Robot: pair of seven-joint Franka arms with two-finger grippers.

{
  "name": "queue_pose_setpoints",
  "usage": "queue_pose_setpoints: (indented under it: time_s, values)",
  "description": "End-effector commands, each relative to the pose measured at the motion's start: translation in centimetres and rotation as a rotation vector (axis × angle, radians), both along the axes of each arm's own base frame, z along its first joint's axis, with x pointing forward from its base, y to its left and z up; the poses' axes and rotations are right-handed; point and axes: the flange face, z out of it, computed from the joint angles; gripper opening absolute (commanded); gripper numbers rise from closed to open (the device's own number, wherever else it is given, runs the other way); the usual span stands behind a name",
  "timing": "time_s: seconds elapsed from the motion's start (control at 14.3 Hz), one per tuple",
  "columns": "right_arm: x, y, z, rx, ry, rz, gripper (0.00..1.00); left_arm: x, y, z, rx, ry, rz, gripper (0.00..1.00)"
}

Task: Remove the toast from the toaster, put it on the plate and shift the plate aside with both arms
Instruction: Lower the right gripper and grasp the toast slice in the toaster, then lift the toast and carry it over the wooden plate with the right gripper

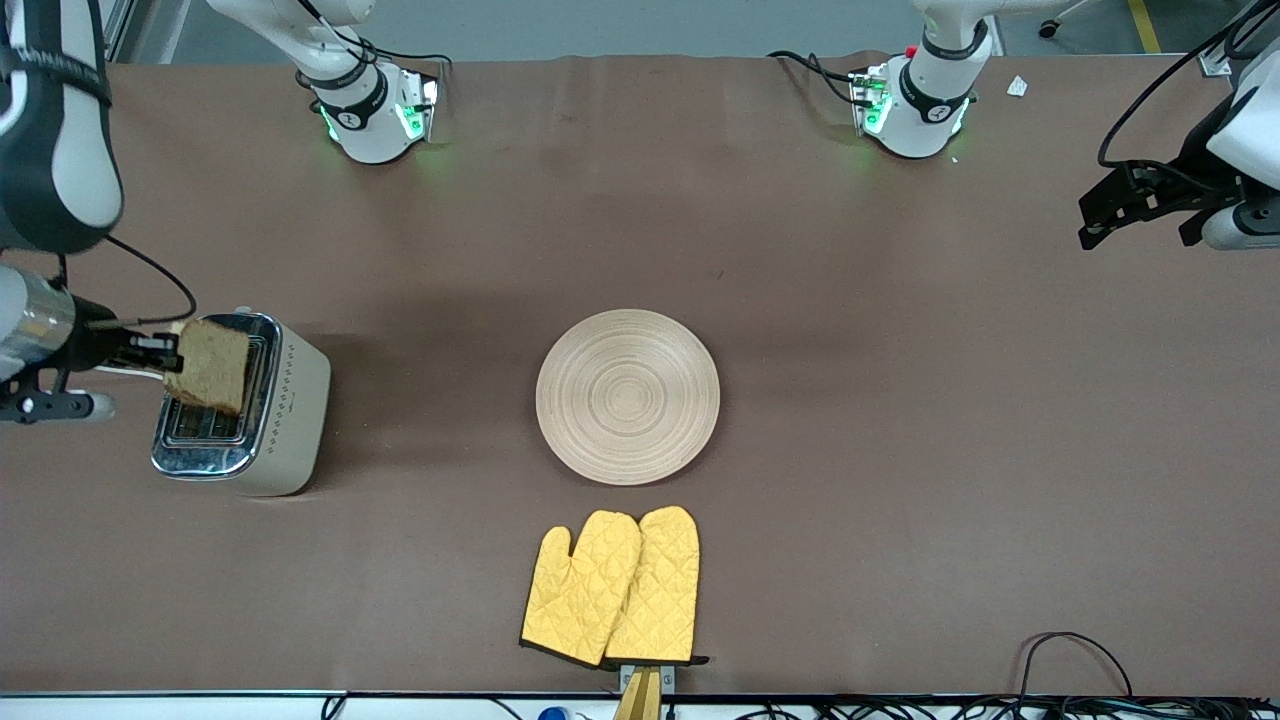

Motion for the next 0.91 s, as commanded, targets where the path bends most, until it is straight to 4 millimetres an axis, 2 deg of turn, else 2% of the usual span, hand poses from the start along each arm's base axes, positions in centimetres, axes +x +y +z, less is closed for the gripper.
queue_pose_setpoints:
  time_s: [0.0,0.14,0.21,0.42,0.49,0.7,0.84]
  values:
    - [-0.1,7.0,2.5,-0.015,0.000,-0.021,0.03,-0.4,-0.7,0.5,-0.007,0.000,-0.024,1.00]
    - [-0.7,12.7,2.5,-0.001,-0.002,-0.065,0.03,-0.4,-1.0,0.4,-0.051,0.009,-0.026,1.00]
    - [-1.0,15.0,2.5,0.012,-0.005,-0.071,0.03,-0.3,-1.1,0.2,-0.050,0.014,-0.027,1.00]
    - [0.0,22.7,-0.5,0.085,-0.048,-0.122,0.03,-0.2,-1.6,-0.1,-0.053,0.019,-0.035,1.00]
    - [0.0,26.1,-2.1,0.124,-0.049,-0.165,0.03,0.0,-1.9,-0.5,-0.053,0.027,-0.041,1.00]
    - [0.1,34.2,-6.3,0.264,-0.049,-0.309,0.03,0.9,-2.3,-2.2,-0.056,0.058,-0.048,1.00]
    - [0.3,36.8,-8.7,0.327,-0.048,-0.347,0.04,1.5,-3.5,-3.6,-0.067,0.086,-0.064,1.00]
